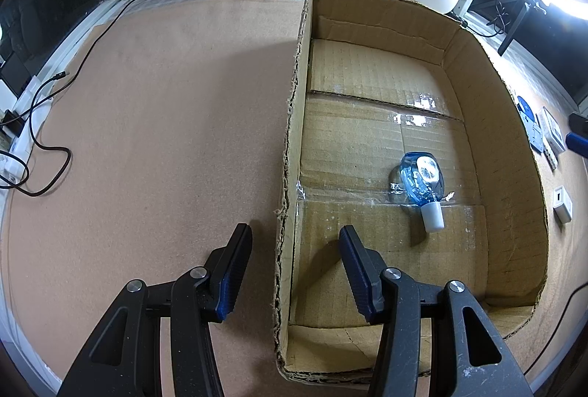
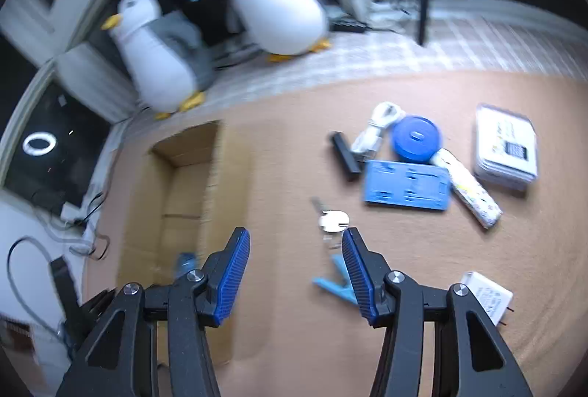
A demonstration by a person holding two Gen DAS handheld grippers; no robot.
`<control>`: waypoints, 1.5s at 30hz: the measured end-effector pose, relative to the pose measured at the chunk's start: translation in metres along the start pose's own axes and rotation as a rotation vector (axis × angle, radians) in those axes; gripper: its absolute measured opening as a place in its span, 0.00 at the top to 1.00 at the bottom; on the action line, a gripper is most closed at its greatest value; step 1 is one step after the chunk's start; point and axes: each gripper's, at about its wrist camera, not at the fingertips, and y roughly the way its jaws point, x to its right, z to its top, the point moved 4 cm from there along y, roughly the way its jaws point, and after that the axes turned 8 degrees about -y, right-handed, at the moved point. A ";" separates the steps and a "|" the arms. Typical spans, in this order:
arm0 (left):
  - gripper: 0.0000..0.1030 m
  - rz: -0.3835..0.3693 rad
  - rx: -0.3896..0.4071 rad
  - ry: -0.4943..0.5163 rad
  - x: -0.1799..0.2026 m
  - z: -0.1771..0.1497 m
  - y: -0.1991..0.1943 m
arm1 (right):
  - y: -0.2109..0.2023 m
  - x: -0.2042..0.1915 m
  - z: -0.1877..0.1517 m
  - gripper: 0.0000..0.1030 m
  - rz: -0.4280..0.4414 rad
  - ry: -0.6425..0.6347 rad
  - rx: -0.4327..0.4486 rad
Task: Organize rigid objects
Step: 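Return the right tool to the items and grasp the keys, then carry the keys into the box and release them with the right gripper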
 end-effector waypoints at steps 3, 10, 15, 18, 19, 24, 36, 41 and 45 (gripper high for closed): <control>0.48 0.000 0.000 0.000 0.000 0.000 0.000 | 0.016 0.016 0.000 0.55 0.017 0.061 -0.040; 0.48 0.001 0.000 0.000 0.000 0.000 0.000 | 0.044 0.035 -0.001 0.66 0.050 0.150 -0.096; 0.48 0.001 0.000 0.001 0.000 0.000 0.000 | 0.054 0.038 -0.001 0.71 0.039 0.152 -0.114; 0.48 0.000 0.000 0.000 0.000 0.000 0.000 | 0.058 0.039 -0.001 0.78 0.040 0.153 -0.123; 0.48 0.000 0.001 0.000 0.000 0.000 0.000 | 0.059 0.039 -0.001 0.79 0.040 0.153 -0.125; 0.48 0.000 0.001 0.000 0.000 0.000 0.000 | 0.063 0.038 0.000 0.91 0.039 0.150 -0.129; 0.48 0.000 0.001 0.000 0.000 0.000 0.000 | 0.042 0.028 0.002 0.98 0.051 0.110 -0.084; 0.48 -0.001 0.002 -0.001 0.001 0.000 0.000 | 0.018 0.007 0.009 0.98 0.079 0.059 -0.044; 0.48 -0.001 0.001 -0.001 0.001 0.000 0.000 | -0.001 -0.017 0.017 0.98 0.112 0.016 -0.006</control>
